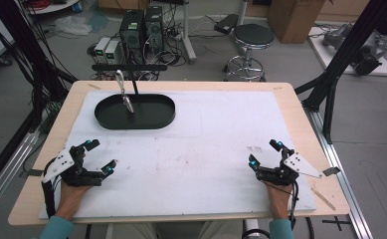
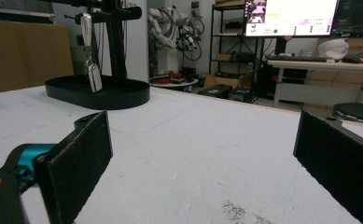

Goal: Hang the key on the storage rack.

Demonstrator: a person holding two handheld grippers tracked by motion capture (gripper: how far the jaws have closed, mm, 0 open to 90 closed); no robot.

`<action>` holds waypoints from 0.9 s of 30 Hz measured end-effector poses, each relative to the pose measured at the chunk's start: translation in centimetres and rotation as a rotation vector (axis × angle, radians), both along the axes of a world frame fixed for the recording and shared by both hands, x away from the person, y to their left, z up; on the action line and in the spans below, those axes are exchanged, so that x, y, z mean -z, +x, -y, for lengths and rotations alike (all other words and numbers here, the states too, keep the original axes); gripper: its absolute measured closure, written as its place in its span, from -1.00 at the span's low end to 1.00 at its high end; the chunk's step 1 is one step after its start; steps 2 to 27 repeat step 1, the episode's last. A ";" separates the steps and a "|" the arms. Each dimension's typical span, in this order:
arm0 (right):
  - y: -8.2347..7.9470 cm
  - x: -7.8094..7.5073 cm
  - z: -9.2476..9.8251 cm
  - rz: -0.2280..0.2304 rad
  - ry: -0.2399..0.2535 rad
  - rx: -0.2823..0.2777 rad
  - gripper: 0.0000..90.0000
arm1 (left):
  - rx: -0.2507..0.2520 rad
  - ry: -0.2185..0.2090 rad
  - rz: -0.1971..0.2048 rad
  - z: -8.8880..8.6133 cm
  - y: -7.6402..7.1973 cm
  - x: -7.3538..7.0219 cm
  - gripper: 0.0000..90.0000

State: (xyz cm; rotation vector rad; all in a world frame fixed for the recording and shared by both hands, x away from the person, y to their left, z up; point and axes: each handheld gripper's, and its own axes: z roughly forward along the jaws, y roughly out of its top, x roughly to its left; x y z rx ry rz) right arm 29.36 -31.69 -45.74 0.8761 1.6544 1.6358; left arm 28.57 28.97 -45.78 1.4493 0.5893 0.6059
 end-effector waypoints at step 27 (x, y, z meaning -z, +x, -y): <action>0.0 0.0 0.0 0.000 0.002 0.000 -0.91 | 0.000 -0.001 0.002 0.0 0.0 0.0 -0.96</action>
